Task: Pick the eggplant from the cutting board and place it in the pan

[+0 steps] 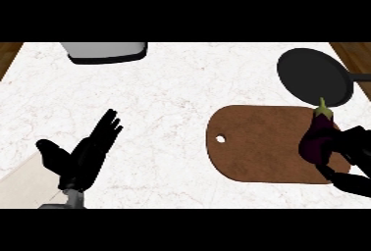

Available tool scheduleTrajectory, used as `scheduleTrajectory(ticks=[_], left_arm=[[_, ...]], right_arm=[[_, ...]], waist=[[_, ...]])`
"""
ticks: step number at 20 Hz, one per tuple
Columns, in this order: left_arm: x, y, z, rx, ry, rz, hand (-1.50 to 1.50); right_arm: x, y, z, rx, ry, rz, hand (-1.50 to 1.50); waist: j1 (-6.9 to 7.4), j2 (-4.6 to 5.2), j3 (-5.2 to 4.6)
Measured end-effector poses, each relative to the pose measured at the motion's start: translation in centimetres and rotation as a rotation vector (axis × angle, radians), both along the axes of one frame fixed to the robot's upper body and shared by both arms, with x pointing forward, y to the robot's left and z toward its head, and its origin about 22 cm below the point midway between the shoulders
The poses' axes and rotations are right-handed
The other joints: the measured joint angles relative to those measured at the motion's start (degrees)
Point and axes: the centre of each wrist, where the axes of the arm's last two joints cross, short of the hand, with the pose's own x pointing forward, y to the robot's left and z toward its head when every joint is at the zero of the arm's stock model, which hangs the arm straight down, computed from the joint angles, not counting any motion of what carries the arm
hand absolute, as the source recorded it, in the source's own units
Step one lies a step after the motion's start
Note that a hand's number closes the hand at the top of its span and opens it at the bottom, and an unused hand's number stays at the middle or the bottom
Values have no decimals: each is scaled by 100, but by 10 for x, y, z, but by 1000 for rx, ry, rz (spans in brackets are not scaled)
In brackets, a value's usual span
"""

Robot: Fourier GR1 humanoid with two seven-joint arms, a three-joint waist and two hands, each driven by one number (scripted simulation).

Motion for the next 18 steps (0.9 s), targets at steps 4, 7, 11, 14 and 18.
scheduleTrajectory(ticks=[4,7,11,14,18], left_arm=[[0,-3,3,1,-10,-20,0],[6,-6,8,-3,-19,-45,0],[10,-15,6,3,-15,-70,0],[15,-19,7,7,-18,-88,0],[17,-20,7,10,-20,-102,0]], right_arm=[[-14,-31,6,229,52,-17,150],[-17,-61,14,345,93,-45,150],[-12,-95,11,437,119,-82,150],[8,-105,6,428,76,-124,150],[35,-111,-11,391,13,-164,150]], waist=[[109,31,-2],[258,61,-6],[419,90,-7],[514,105,-8],[595,120,-5]])
